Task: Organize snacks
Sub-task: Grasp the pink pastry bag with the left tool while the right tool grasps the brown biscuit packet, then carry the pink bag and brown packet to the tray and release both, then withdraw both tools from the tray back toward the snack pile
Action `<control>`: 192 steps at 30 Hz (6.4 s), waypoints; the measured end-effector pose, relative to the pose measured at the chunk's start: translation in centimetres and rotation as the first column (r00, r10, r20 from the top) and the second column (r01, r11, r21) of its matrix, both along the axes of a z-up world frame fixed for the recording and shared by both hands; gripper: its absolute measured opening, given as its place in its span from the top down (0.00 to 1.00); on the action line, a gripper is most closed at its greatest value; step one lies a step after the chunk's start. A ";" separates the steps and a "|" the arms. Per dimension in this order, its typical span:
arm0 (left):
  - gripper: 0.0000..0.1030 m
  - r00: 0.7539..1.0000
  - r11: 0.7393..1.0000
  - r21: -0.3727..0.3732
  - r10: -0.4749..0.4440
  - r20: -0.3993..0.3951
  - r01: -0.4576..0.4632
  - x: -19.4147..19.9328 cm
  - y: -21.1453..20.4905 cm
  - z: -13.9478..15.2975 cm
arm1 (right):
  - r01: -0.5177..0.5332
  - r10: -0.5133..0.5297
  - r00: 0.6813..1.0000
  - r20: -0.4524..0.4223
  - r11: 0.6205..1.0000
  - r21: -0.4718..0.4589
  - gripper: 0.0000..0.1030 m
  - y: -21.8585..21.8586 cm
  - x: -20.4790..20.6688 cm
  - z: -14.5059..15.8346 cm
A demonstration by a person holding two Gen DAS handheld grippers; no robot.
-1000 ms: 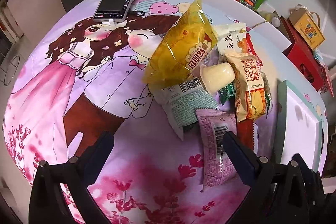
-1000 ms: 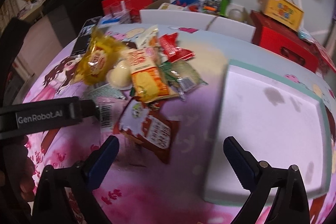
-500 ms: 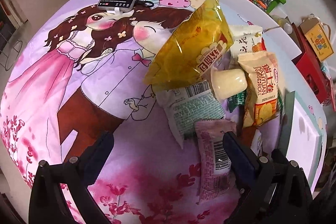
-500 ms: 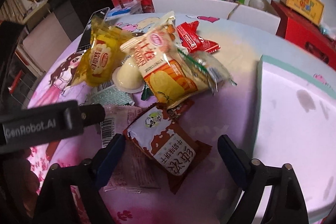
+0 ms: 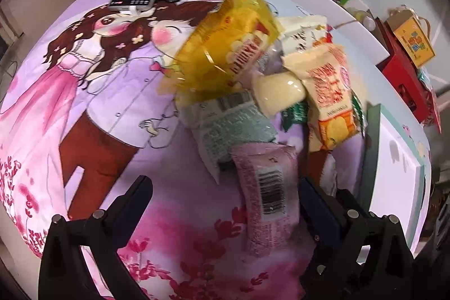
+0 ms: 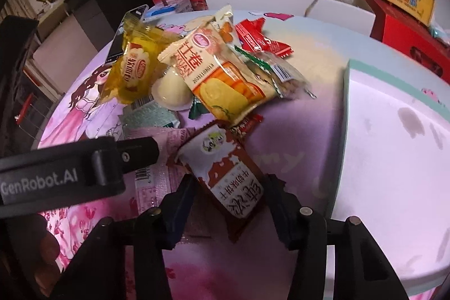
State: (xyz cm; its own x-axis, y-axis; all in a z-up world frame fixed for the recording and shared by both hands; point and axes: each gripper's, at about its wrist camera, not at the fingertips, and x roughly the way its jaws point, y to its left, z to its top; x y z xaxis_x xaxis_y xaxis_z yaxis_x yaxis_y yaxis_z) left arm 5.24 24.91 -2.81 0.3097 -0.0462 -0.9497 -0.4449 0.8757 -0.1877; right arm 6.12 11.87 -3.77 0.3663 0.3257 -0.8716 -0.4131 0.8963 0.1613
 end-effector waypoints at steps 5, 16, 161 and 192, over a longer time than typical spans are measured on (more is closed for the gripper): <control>0.00 0.999 0.999 -0.007 -0.039 -0.010 0.039 0.4 -1.3 -0.3 | 0.003 -0.003 1.000 0.000 1.000 -0.010 0.55 -0.2 -0.5 0.0; 0.16 0.996 0.997 -0.031 -0.078 -0.039 0.077 -0.3 -3.7 -1.5 | 0.002 -0.003 1.000 -0.004 1.000 -0.014 0.56 -0.4 -0.5 -0.3; 0.62 0.761 0.767 0.049 -0.641 0.102 0.640 13.5 -25.7 1.5 | 0.670 -0.673 0.723 0.157 0.738 0.079 0.57 -27.3 3.0 4.8; 0.07 0.841 0.824 0.262 -0.536 0.076 0.502 12.8 -22.1 2.4 | 0.662 -0.656 0.745 0.121 0.749 -0.014 0.03 -26.5 3.7 3.6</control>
State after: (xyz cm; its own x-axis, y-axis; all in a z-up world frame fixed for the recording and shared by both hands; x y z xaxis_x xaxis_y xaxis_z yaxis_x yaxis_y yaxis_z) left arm 18.06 2.80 -0.41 0.4299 -0.0316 -0.9023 0.1036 0.9945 0.0146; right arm 9.78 -14.66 -0.18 0.5595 -0.0748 -0.8255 0.2726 0.9571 0.0981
